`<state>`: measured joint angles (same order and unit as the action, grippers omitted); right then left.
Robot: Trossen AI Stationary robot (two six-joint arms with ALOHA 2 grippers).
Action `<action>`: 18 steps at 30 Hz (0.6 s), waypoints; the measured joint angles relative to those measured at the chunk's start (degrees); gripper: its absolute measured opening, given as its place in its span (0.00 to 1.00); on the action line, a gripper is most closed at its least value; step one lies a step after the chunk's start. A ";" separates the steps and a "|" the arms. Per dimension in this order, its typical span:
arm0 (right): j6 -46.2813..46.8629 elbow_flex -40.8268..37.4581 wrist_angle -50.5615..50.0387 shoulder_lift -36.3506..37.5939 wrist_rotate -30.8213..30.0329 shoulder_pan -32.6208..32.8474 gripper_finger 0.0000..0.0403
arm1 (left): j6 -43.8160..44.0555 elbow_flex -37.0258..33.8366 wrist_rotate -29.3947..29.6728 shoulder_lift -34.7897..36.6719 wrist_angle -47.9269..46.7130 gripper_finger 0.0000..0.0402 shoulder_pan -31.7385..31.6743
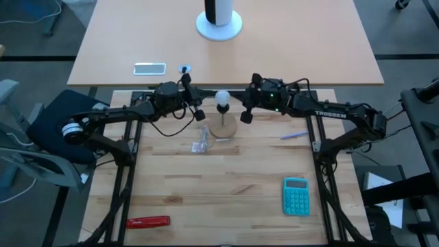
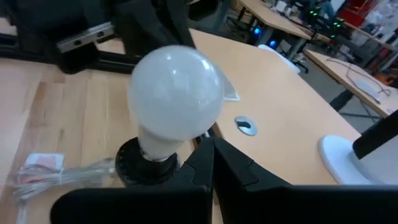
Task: Screw lightbulb
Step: Remove the light bulb from the bulb socket
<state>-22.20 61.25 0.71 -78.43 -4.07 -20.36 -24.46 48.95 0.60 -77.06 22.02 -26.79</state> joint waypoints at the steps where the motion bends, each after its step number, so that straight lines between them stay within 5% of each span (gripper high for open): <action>1: -0.20 0.00 -0.38 0.06 0.87 0.00 0.00 | 0.19 -0.01 -0.46 0.00 0.03 0.00 0.00; 6: -1.44 0.00 1.41 -0.32 10.31 0.15 0.00 | 0.97 0.00 -4.55 -0.04 1.41 0.00 0.15; 18: -1.20 0.02 2.28 -2.28 8.61 0.26 0.00 | 2.84 0.00 -8.35 -0.11 0.89 0.00 0.39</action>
<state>-23.40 61.28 2.99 -80.72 4.54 -20.10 -21.62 48.95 -7.75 -77.17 22.91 -26.39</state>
